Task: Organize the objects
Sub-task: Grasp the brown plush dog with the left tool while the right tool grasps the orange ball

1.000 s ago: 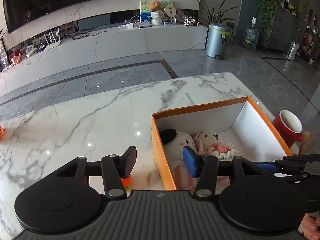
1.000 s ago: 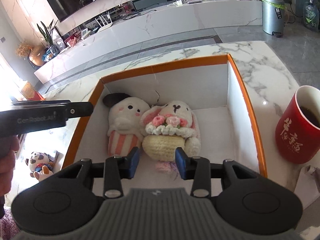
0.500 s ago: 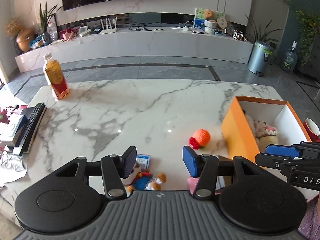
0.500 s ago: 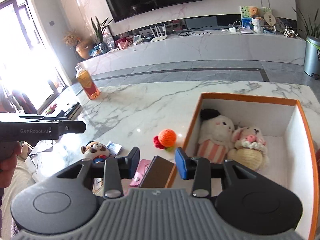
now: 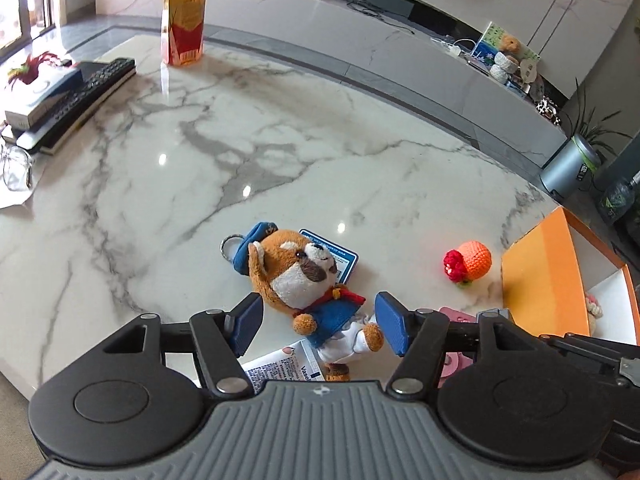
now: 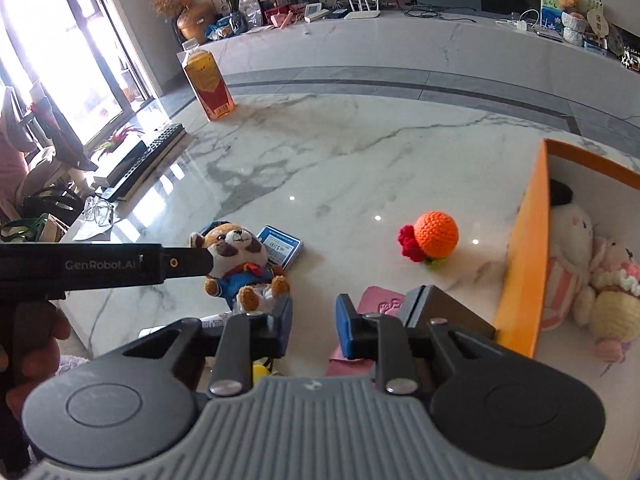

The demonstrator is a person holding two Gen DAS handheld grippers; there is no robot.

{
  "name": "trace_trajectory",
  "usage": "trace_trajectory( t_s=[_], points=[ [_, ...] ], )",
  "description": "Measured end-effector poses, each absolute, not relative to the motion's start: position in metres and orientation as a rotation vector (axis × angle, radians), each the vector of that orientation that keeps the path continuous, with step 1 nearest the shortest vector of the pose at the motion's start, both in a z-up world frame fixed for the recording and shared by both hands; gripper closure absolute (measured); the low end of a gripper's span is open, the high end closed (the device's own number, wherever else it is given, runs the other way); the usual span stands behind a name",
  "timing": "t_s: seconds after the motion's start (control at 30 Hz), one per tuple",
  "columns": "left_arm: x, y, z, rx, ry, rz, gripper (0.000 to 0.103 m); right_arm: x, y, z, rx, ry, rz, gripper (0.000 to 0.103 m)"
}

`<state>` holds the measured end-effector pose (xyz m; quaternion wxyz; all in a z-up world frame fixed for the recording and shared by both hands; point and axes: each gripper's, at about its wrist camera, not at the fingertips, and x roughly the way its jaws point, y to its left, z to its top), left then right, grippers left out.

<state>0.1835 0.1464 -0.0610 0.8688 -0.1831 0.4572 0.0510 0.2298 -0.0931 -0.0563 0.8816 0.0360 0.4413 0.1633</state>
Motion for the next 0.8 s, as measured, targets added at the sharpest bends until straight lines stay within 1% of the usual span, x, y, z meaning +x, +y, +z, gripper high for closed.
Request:
trace_trajectory(
  t_s=[0.03,0.13,0.27,0.4,0.67,0.77,0.8],
  points=[
    [0.186,0.149,-0.067,-0.404,0.971,0.112,0.030,0.235,-0.089,-0.060,0.064,0.928,0.339,0.085],
    [0.194,0.157,-0.082,-0.455,1.002,0.130,0.030,0.250,-0.078,-0.070,0.041,0.958,0.341,0.087],
    [0.203,0.162,-0.095,-0.514,1.022,0.130,0.030,0.266,-0.066,-0.082,0.019,1.008,0.358,0.087],
    [0.212,0.161,-0.103,-0.520,1.029,0.132,0.033,0.275,-0.059,-0.091,0.016,1.047,0.380,0.087],
    [0.225,0.153,-0.102,-0.430,1.011,0.095,0.049,0.282,-0.059,-0.089,-0.031,1.072,0.392,0.088],
    [0.227,0.148,-0.094,-0.373,0.974,0.062,0.059,0.287,-0.071,-0.081,-0.056,1.052,0.351,0.087],
    [0.227,0.147,-0.090,-0.355,0.958,0.040,0.068,0.292,-0.077,-0.077,-0.058,1.047,0.328,0.087]
  ],
)
